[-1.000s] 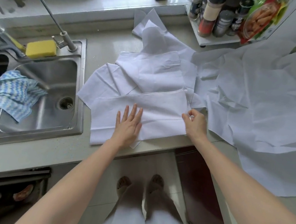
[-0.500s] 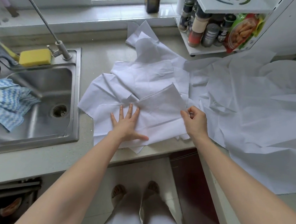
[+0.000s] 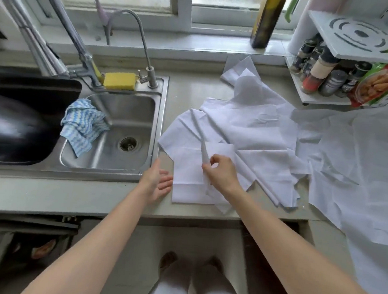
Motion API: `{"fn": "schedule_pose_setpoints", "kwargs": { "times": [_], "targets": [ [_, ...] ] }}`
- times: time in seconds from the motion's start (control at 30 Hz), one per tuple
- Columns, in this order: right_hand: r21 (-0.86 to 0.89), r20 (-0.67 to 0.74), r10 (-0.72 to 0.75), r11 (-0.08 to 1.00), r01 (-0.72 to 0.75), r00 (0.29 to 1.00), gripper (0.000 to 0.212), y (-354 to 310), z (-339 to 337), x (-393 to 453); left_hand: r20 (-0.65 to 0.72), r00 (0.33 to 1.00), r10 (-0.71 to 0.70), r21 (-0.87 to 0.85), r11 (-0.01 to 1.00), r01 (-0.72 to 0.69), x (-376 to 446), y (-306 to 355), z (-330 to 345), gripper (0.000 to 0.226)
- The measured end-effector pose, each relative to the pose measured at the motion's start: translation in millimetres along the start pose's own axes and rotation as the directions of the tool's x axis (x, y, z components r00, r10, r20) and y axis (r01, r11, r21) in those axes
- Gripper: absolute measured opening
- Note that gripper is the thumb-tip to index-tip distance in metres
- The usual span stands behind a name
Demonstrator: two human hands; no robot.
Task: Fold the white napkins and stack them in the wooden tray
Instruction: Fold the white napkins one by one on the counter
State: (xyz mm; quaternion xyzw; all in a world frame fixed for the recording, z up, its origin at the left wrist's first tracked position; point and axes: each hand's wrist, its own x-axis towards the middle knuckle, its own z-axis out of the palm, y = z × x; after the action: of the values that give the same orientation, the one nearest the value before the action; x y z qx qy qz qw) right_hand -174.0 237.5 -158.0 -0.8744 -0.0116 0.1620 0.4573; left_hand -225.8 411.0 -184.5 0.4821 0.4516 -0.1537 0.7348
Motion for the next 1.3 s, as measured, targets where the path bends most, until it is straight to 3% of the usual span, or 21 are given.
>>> {"fn": "schedule_pose_setpoints", "kwargs": {
  "times": [0.17,0.43,0.6,0.77,0.87,0.97,1.07,1.13,1.23,1.3],
  "targets": [
    [-0.283,-0.006,0.017,0.959,-0.018,1.0,0.01,8.7,50.3,-1.3,0.054,0.998,-0.023,0.112,0.994,0.017,3.5,-3.4,-4.5,0.079],
    [-0.284,-0.061,-0.081,0.957,0.06,0.995,0.012,12.9,75.5,-3.7,0.064,0.997,-0.03,0.099,0.995,0.024,10.1,-4.6,-6.3,0.076],
    [-0.181,0.029,-0.12,0.976,0.124,0.992,0.016,19.0,73.8,-4.3,0.071,0.997,0.001,0.122,0.993,-0.01,9.5,-7.5,0.3,0.052],
    [-0.159,0.157,-0.153,0.971,0.178,0.976,0.021,27.5,55.5,-8.7,0.086,0.99,0.11,0.277,0.952,-0.13,11.8,-14.8,7.3,0.017],
    [-0.244,0.012,-0.163,0.956,0.161,0.987,0.023,41.0,36.5,-11.7,0.01,0.974,0.228,0.489,0.848,-0.203,14.7,-20.0,10.3,0.018],
    [-0.294,-0.214,-0.061,0.956,-0.005,0.975,0.03,55.3,12.2,-4.9,0.004,0.944,0.33,0.667,0.703,-0.248,8.9,-21.4,14.7,0.012],
    [-0.169,-0.242,0.16,0.964,-0.204,0.957,0.044,59.3,-7.9,8.2,0.046,0.919,0.392,0.772,0.57,-0.282,8.2,-22.6,14.8,0.008],
    [0.034,-0.14,0.31,0.951,-0.308,0.94,0.042,57.0,-17.4,16.1,0.06,0.904,0.424,0.785,0.539,-0.304,6.5,-22.7,13.6,0.01],
    [0.24,0.051,0.351,0.905,-0.353,0.935,0.013,54.5,-26.2,16.3,0.032,0.868,0.495,0.732,0.579,-0.358,1.2,-15.2,12.3,0.017],
    [0.294,0.102,0.35,0.884,-0.365,0.931,0.011,53.4,-27.7,9.7,0.028,0.791,0.612,0.738,0.521,-0.429,-2.8,-0.8,13.8,0.019]
  ]
}}
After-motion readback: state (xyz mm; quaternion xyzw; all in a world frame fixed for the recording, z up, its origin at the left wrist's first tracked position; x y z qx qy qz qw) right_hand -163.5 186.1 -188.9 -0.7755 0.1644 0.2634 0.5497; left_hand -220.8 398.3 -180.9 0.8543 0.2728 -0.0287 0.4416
